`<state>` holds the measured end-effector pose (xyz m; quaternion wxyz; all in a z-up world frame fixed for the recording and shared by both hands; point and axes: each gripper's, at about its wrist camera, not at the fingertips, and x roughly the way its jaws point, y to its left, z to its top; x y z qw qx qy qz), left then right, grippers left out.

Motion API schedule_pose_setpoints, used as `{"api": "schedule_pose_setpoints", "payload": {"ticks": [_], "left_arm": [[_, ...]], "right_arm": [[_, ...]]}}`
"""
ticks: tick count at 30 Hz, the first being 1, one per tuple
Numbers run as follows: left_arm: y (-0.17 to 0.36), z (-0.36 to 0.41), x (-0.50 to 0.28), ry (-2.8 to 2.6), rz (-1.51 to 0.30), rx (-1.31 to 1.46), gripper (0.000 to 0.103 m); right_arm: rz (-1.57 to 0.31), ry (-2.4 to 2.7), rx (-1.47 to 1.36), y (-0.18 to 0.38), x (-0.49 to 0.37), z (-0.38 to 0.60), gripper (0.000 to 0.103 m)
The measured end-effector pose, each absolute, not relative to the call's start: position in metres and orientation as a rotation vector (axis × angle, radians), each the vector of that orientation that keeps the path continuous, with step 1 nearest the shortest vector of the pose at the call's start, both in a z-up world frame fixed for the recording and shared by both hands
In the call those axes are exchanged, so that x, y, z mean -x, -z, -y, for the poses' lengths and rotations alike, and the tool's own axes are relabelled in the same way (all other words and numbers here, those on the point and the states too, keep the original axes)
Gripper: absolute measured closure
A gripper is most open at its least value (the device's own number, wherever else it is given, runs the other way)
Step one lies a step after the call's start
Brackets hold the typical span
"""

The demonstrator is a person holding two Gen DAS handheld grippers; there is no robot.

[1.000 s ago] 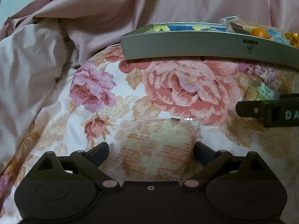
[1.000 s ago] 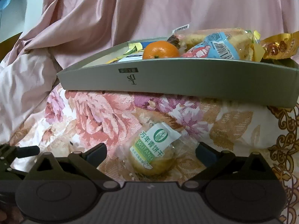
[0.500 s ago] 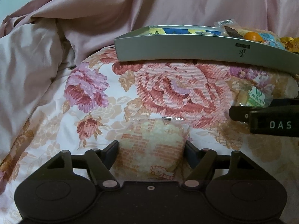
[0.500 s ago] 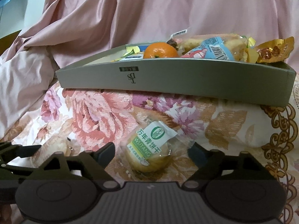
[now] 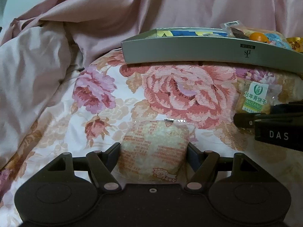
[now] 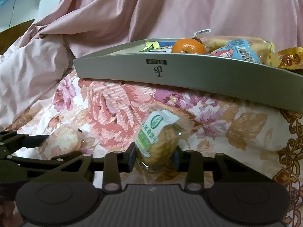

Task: Organize snacks
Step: 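Grasp the round wrapped cake with the left tool while the right tool grasps the green-labelled cracker packet, then lift both held snacks and carry them over the grey box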

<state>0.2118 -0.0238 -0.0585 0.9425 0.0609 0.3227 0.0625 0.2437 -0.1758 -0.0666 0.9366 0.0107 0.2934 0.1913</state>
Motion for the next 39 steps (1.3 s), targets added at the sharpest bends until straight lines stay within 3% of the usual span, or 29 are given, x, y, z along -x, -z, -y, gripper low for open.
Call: {"api": "schedule_pose_setpoints", "payload": {"ticks": [24, 39], "left_arm": [[0.004, 0.012, -0.217, -0.29, -0.547, 0.039, 0.029], [-0.063, 0.024, -0.262, -0.257, -0.402, 0.039, 0.029]], "right_arm": [[-0.494, -0.481, -0.058, 0.05, -0.225, 0.179, 0.076], [-0.218, -0.53, -0.08, 0.0, -0.217, 0.19, 0.075]]}}
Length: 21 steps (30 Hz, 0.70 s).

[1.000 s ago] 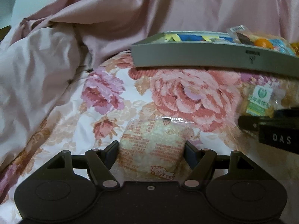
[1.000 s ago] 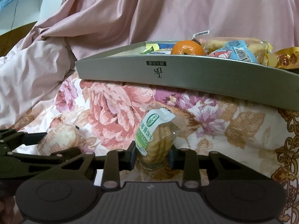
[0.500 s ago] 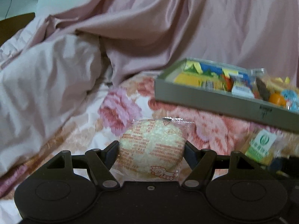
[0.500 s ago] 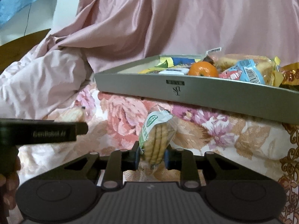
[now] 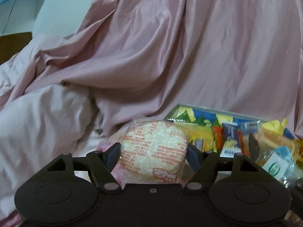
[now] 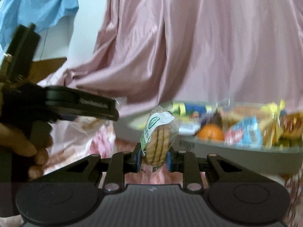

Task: Organize snacks
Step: 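Lift both held snacks and carry them over the grey box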

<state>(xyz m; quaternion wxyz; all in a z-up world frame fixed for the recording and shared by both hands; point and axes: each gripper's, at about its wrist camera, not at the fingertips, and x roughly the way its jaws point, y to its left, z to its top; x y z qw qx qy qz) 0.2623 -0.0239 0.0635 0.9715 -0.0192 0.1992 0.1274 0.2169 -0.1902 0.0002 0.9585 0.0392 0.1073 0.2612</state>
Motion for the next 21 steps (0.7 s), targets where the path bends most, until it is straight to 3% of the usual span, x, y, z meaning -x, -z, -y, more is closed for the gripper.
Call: {"api": "schedule_pose_setpoints", "payload": {"ticks": [5, 21], "left_arm": [[-0.071, 0.032, -0.294, -0.239, -0.376, 0.049, 0.029], [-0.042, 0.037, -0.345, -0.228, -0.438, 0.103, 0.029]], "right_arm": [[-0.148, -0.495, -0.059, -0.013, -0.242, 0.191, 0.075], [-0.271, -0.507, -0.098, -0.006, -0.287, 0.182, 0.075]]}}
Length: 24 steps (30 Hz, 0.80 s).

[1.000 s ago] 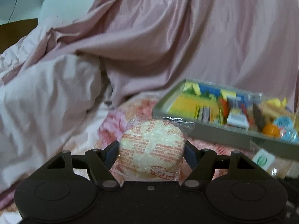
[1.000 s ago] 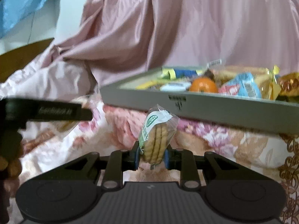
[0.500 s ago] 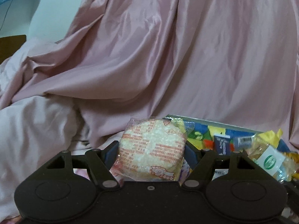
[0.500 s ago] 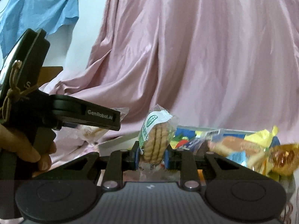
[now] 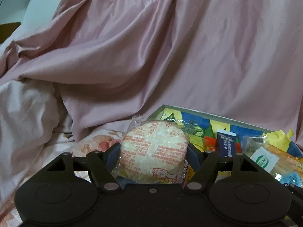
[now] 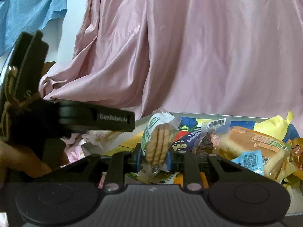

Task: Organize snacks
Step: 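Lift both held snacks and carry them over the grey box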

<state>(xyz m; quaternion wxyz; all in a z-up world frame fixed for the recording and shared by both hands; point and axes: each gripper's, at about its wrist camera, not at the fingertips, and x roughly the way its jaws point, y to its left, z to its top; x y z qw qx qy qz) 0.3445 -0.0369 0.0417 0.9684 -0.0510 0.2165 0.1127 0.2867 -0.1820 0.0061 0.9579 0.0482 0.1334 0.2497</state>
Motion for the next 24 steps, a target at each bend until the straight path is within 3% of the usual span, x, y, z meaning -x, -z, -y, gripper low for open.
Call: {"api": "schedule_pose_setpoints", "payload": {"ticks": [11, 24], "left_arm": [[-0.0343, 0.0337, -0.3491, -0.236, -0.469, 0.129, 0.029], [-0.0331, 0.0329, -0.3518, -0.214, -0.49, 0.127, 0.028]], "right_arm": [[-0.286, -0.509, -0.103, -0.0077, -0.2888, 0.1831, 0.074], [-0.28, -0.492, -0.09, -0.0076, -0.2875, 0.1816, 0.065]]}}
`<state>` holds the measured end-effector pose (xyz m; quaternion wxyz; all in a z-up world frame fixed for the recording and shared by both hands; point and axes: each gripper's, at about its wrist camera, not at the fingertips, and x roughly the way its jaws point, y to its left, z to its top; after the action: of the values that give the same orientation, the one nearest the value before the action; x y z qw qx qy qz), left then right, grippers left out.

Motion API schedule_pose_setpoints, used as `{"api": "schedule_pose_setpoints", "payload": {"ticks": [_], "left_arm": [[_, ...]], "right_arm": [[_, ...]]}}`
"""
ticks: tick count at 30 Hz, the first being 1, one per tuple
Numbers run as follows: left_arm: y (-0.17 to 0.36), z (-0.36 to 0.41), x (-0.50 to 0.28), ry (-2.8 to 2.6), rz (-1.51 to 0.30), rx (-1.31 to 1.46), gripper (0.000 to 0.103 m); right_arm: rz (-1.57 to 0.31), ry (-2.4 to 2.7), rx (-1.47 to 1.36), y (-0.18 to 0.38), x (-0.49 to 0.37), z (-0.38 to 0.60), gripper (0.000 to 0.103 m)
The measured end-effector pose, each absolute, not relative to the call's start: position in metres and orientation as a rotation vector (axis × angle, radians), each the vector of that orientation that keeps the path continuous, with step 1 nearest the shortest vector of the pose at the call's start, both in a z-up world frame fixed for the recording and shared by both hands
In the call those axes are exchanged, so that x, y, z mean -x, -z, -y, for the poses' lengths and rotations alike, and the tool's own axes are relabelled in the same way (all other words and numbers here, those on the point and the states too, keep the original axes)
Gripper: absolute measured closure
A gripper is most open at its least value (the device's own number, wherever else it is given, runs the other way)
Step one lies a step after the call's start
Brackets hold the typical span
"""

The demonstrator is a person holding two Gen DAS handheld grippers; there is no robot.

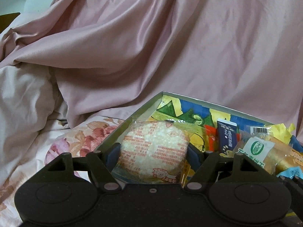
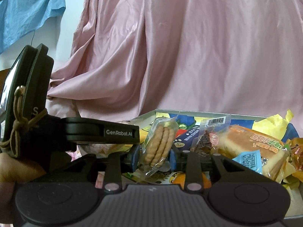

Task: Organize snacks
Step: 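Lift both held snacks and carry them over the grey box, then open the left tool over the box while the right tool releases the cracker packet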

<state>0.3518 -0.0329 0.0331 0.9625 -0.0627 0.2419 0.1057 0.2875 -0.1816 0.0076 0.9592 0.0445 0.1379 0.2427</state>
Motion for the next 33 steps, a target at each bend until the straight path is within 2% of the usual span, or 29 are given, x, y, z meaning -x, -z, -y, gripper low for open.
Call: {"api": "schedule_pose_setpoints", "payload": {"ticks": [2, 4, 8, 10, 12, 20, 23, 33], "left_arm": [[-0.033, 0.032, -0.351, -0.214, -0.49, 0.133, 0.028], [-0.033, 0.031, -0.351, -0.211, -0.493, 0.139, 0.025], [-0.034, 0.027, -0.349, -0.222, -0.483, 0.159, 0.016], [-0.035, 0.025, -0.348, -0.223, -0.479, 0.168, 0.014], [-0.035, 0.025, -0.348, -0.223, -0.477, 0.168, 0.014], [-0.032, 0.026, -0.346, -0.22, -0.472, 0.153, 0.011], [-0.032, 0.027, -0.345, -0.229, -0.462, 0.14, 0.003], [-0.035, 0.026, -0.34, -0.246, -0.439, 0.142, 0.001]], "right_arm": [[-0.276, -0.489, -0.082, -0.008, -0.287, 0.181, 0.061], [-0.27, -0.487, -0.075, -0.007, -0.286, 0.18, 0.051], [-0.269, -0.478, -0.07, -0.007, -0.286, 0.18, 0.04], [-0.27, -0.467, -0.07, -0.006, -0.286, 0.18, 0.031], [-0.271, -0.454, -0.072, -0.006, -0.286, 0.181, 0.026], [-0.271, -0.456, -0.069, -0.005, -0.287, 0.181, 0.021], [-0.271, -0.456, -0.07, -0.005, -0.287, 0.181, 0.019], [-0.249, -0.446, -0.061, -0.006, -0.283, 0.18, 0.009]]}}
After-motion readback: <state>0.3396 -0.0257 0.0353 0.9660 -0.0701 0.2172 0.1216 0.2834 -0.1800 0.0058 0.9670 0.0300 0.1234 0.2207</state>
